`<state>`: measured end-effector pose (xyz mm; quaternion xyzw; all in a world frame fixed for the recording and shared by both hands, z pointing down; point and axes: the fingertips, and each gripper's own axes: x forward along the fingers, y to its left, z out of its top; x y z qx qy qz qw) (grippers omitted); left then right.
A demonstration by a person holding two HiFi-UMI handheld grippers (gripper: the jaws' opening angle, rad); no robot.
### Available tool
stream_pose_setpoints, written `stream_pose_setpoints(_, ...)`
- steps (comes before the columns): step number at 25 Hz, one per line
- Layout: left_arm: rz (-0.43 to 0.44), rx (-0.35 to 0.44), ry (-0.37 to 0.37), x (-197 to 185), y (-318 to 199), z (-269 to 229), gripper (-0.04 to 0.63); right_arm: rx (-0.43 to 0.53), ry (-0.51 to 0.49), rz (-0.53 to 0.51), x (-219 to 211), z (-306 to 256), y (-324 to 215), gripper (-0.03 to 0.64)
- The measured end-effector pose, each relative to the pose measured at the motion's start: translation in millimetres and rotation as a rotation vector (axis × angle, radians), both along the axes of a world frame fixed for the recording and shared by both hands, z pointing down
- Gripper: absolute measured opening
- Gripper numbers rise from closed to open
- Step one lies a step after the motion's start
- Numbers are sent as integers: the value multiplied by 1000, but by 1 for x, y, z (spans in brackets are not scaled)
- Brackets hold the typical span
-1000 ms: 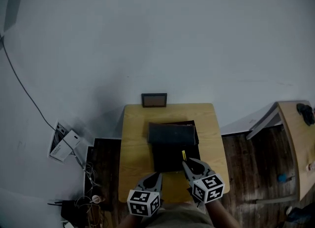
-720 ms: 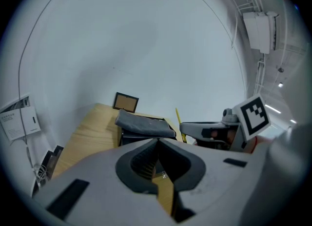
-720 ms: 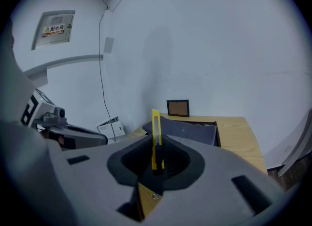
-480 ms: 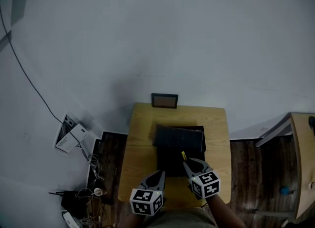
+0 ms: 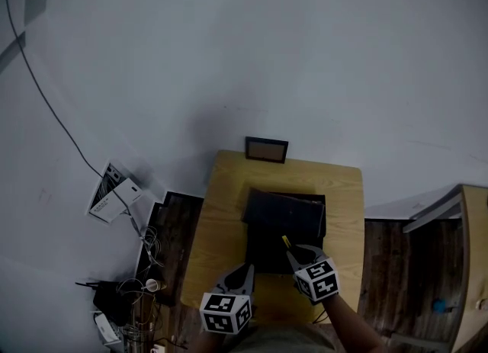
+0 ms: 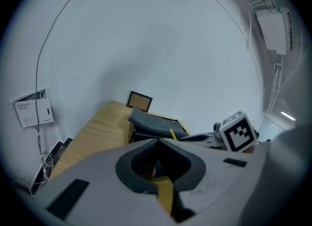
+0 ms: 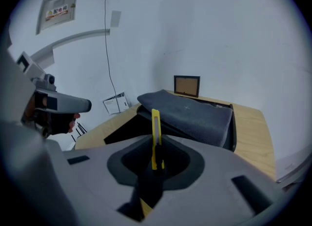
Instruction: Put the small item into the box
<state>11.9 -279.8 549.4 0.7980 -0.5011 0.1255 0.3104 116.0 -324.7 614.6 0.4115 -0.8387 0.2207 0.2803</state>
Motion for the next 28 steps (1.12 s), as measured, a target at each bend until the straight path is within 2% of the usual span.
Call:
stream_pose_setpoints(6, -20, -10, -5, -2, -2, 7, 3, -111, 126, -80, -4, 33, 8, 48)
stream_pose_setpoints(16, -30, -8, -17, 2, 0, 9, 3, -212, 338, -218, -9, 70, -1, 48)
stream_pose_setpoints(21, -36, 2, -24, 4, -1, 7, 3, -248, 373, -251, -11, 80, -1, 48)
stream_pose_setpoints(28, -35, 19, -32, 2, 1, 1, 3, -253, 356, -230, -11, 80, -1, 48)
